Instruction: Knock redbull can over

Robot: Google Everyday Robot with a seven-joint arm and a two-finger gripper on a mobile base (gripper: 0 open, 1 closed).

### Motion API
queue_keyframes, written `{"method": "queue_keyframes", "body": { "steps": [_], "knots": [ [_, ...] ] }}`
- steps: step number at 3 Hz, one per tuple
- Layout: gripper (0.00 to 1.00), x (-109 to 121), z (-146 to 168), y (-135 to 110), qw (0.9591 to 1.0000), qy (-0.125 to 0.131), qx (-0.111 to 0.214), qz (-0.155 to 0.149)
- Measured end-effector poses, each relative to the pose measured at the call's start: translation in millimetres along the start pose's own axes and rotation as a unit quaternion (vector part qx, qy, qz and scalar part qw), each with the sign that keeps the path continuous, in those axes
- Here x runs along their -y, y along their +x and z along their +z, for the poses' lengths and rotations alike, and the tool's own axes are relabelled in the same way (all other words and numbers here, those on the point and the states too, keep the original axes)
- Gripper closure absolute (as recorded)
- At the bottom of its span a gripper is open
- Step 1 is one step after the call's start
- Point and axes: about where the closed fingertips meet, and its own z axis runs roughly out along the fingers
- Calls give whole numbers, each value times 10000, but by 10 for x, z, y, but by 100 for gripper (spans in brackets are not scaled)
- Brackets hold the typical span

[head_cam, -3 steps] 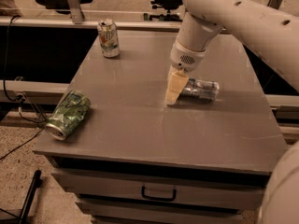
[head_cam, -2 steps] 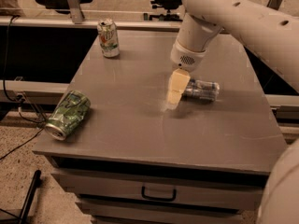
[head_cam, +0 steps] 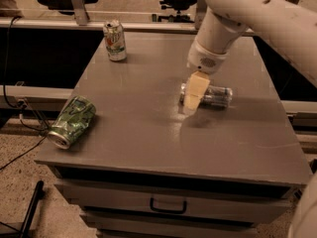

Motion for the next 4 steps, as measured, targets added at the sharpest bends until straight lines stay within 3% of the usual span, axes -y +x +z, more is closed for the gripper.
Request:
{"method": "queue_keyframes", "body": {
  "steps": [2,3,4],
  "knots": [
    [0,6,-488,785,9963,381,680,-349],
    [0,28,-545,1183,9951,385,870,-261],
    [0,28,-545,1183,9951,385,870,-261]
  ]
}}
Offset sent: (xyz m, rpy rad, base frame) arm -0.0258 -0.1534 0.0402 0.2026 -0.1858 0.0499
